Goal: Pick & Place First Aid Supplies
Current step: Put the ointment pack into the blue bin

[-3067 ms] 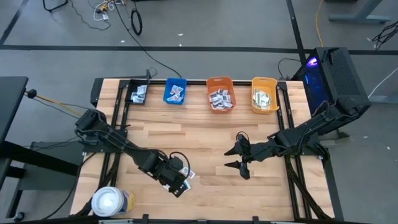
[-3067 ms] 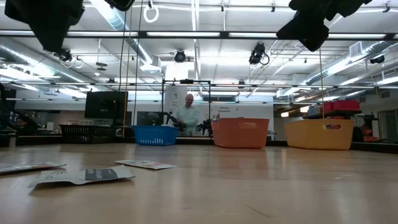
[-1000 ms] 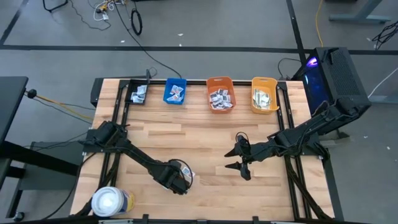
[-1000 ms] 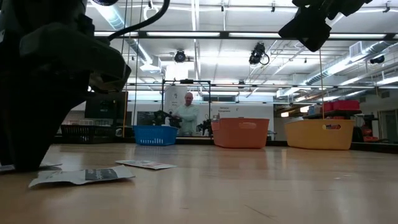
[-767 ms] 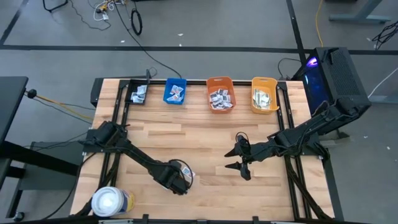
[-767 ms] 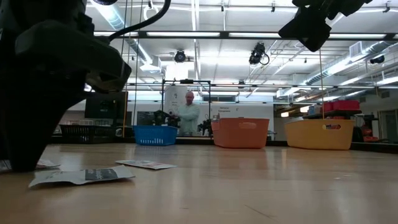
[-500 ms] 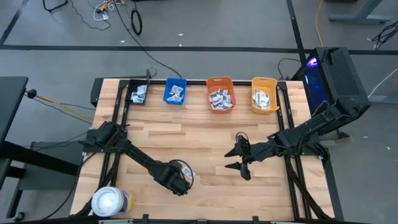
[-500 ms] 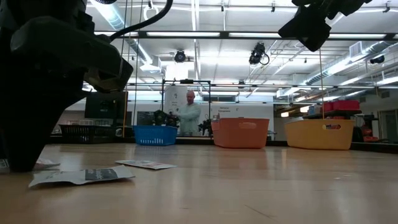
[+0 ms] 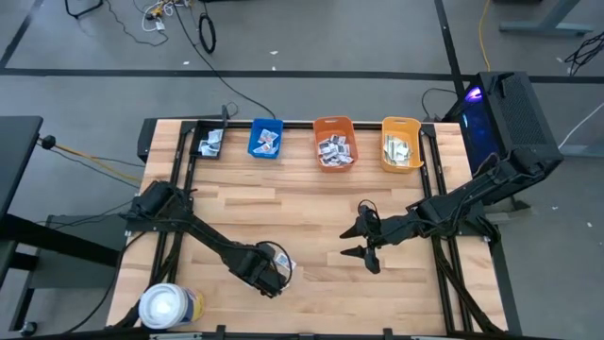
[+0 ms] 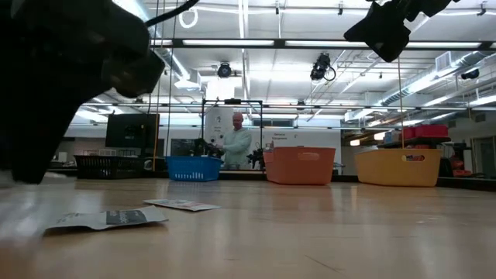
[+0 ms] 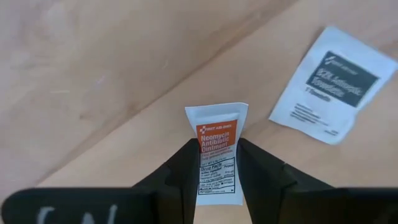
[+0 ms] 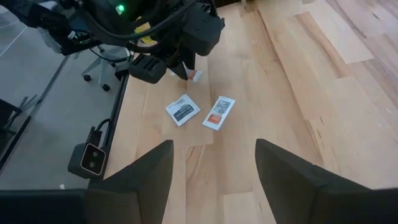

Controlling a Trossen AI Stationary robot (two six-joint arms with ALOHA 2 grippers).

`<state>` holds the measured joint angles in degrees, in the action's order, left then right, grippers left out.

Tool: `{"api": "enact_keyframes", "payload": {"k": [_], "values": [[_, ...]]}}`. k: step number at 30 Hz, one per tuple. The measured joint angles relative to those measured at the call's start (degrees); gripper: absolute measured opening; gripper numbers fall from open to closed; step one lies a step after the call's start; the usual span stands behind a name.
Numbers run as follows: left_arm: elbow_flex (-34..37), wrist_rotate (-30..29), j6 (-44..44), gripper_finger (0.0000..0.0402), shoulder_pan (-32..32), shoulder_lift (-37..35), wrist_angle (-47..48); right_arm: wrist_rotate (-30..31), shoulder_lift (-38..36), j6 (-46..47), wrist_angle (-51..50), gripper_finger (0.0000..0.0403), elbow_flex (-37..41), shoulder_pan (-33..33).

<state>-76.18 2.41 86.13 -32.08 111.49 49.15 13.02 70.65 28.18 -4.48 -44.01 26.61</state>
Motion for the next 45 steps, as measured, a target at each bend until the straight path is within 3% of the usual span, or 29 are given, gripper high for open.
{"api": "enact_keyframes", "payload": {"k": [7, 15, 26, 35, 39, 45], "values": [[-0.02, -1.67, -1.11, 0.011, 0.79, -2.7, 1.0, 0.02, 0.0, -0.17, 2.17, 0.0229, 0.0, 0.0], [-0.04, -7.23, -9.91, 0.011, 6.21, -9.01, 4.74, 0.02, 0.0, 1.05, 2.41, 0.0229, 0.0, 0.01], [-0.07, -15.04, -33.47, 0.011, 20.62, -17.76, 11.38, 3.78, 0.0, 7.46, 3.03, 0.0229, 0.0, 0.02], [-0.07, -15.43, -51.85, 0.011, 31.56, -21.78, 11.67, 10.29, 0.0, 6.89, 3.37, 0.0228, 0.0, -0.83], [-0.07, -15.48, -58.71, 0.011, 34.36, -22.32, 11.67, 10.59, -1.09, 5.34, 3.2, 0.0208, 0.0, -3.29], [-0.07, -15.48, -66.37, 0.011, 38.27, -22.3, 11.46, 7.95, -4.72, 1.13, 2.27, 0.0135, 0.0, -7.5]]}}
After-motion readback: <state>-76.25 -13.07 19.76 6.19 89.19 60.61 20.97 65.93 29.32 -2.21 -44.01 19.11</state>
